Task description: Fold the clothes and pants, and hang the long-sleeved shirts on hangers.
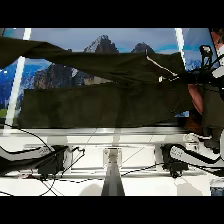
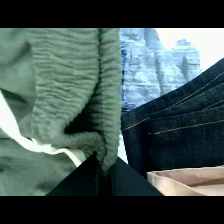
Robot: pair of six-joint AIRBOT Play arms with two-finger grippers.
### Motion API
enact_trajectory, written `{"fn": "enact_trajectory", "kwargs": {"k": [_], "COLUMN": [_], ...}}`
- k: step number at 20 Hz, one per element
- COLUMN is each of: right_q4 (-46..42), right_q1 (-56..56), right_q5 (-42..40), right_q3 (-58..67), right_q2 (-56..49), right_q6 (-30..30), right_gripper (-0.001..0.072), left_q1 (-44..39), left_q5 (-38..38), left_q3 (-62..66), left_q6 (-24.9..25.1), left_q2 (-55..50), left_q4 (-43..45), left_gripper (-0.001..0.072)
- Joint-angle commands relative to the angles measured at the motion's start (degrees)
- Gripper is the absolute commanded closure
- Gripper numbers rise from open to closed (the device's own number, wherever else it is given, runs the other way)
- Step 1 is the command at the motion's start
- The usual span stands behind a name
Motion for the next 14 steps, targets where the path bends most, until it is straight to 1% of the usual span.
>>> {"fn": "enact_trajectory", "kwargs": {"k": [1,4,5,7,10,14], "right_q4": [-0.1,-0.1,-0.1,-0.1,-0.1,0.2], "right_q1": [0.0,0.0,0.0,0.0,0.0,0.0], "right_q5": [-0.6,-0.6,-0.6,-0.6,-0.8,-0.8], "right_q3": [0.0,0.0,0.0,0.0,0.0,0.0], "right_q2": [0.0,0.0,0.0,0.0,0.0,0.0], "right_q6": [0.0,0.0,0.0,0.0,0.0,0.0], "right_gripper": [0.0676,0.0676,0.0676,0.0676,0.0676,0.0676], "left_q1": [0.6,0.3,0.1,-0.4,-1.2,-2.2], "left_q5": [-4.0,-15.4,-17.4,-18.1,-17.3,-11.5], "left_q3": [0.4,0.4,0.4,0.4,0.4,0.4], "left_q6": [0.1,0.1,0.1,0.1,0.2,0.2], "left_q2": [2.8,-1.0,-3.1,-7.8,-14.9,-21.5], "left_q4": [6.7,7.3,7.3,6.2,1.9,-0.8], "left_gripper": [0.0688,0.0688,0.0688,0.0688,0.0688,0.0688]}}
